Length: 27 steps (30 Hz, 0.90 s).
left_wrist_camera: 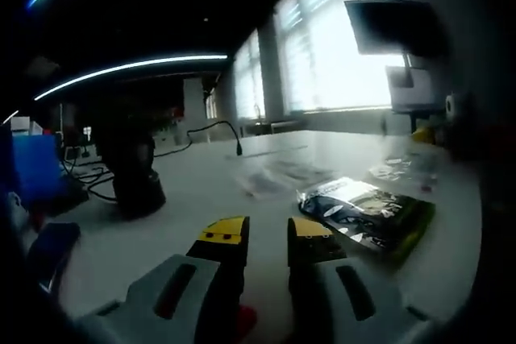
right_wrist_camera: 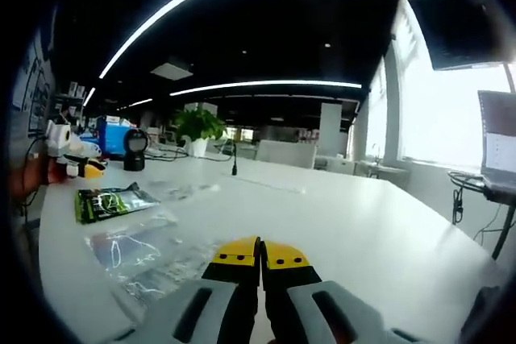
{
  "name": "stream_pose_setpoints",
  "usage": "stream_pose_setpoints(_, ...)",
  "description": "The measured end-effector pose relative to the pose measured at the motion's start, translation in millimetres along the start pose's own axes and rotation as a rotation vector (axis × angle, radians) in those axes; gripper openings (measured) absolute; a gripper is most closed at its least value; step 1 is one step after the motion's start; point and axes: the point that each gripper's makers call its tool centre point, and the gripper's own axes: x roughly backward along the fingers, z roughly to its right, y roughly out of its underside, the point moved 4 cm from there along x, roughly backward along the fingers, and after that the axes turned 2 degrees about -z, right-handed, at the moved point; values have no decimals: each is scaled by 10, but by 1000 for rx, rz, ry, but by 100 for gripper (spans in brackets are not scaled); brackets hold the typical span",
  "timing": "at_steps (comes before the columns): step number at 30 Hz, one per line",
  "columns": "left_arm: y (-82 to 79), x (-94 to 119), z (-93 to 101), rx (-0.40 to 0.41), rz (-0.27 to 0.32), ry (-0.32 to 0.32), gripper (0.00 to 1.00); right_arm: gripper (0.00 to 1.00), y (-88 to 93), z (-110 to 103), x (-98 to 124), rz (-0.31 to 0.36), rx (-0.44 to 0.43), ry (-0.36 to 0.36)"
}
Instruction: Clip sheet goods on table flip sheet goods clip sheet goods scan sheet goods put sheet goods back to table
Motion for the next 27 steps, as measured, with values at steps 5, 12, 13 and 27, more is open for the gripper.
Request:
stream_pose_setpoints(5, 4, -24, 65, -47, -4, 21, 12, 0, -133, -35, -71, -33, 7, -8)
stream_pose_setpoints(12, 4, -55, 57, -50, -5, 36, 13, 0, -244, -192, -158, -77, 81, -76)
stream_pose_setpoints(13, 6, -57, 53, -48, -6, 34, 13, 0, -244, -203, -167, -86, 98, -89)
stream_pose_setpoints(27, 3, -29, 115, -80, -9, 51, 13, 1, -321, -279, -172, -165, 154, -174)
